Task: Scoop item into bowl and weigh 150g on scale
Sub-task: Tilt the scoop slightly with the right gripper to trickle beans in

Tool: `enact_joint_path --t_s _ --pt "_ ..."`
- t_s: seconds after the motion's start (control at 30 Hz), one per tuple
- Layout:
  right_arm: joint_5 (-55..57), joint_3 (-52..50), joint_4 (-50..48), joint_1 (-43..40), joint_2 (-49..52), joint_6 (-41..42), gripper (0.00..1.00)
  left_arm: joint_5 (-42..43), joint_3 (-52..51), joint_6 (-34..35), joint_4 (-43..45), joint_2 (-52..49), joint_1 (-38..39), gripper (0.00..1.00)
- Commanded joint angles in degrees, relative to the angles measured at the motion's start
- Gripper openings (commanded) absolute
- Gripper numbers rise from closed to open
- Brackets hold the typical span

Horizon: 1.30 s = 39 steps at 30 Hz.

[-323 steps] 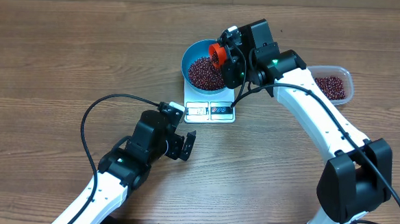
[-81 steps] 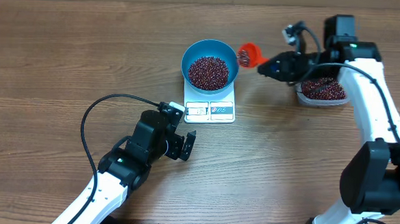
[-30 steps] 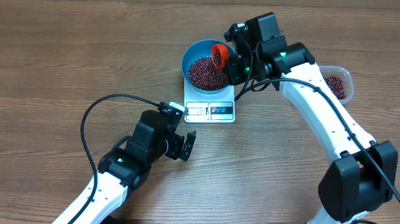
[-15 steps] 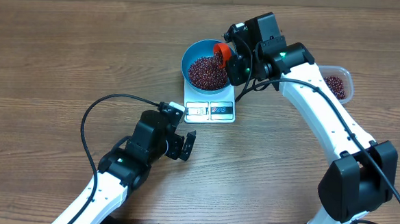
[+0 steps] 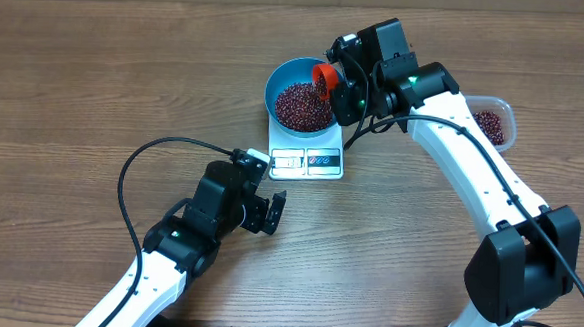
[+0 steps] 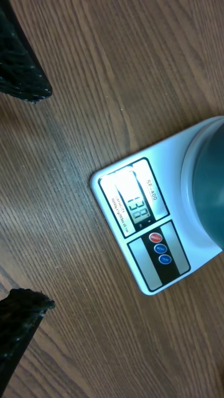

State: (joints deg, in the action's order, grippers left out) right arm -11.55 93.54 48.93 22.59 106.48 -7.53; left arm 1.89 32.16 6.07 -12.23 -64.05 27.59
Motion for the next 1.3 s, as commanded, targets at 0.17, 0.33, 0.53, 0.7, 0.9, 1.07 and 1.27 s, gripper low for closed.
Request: enact_joint_path --t_s 0.17,0.33,0.53,0.7,0.9,1.07,1.27 --pt "0.4 1.8 -0.5 0.3 -0.1 -0.5 0.04 -0.4 -0.2 0.8 0.0 -0.3 -0.2 1.0" --pt "0.4 1.8 -0.5 0.3 -0.1 -0.5 0.04 -0.4 -0.2 0.8 0.0 -0.3 -0.2 0.99" --pt "0.4 1.8 -0.5 0.3 -0.1 -1.0 0.04 -0.4 -0.2 0.8 0.0 -0.3 -0.2 1.0" --pt "0.4 1.8 -0.5 0.3 -0.1 -1.4 0.04 -0.4 -0.2 0.8 0.0 -0.3 -0.2 1.0" --pt "2.1 1.8 -0.4 0.3 -0.1 -1.6 0.04 -0.4 -0.2 0.8 0.0 -0.3 -0.2 1.0" --pt "2.1 1.8 -0.3 0.3 -0.1 -2.0 0.04 -0.4 -0.2 0.8 0.0 -0.3 -0.2 0.99" --pt "2.1 1.8 -0.2 0.7 -0.1 -2.2 0.04 -0.4 -0.2 0.8 0.0 -0.3 -0.2 0.99"
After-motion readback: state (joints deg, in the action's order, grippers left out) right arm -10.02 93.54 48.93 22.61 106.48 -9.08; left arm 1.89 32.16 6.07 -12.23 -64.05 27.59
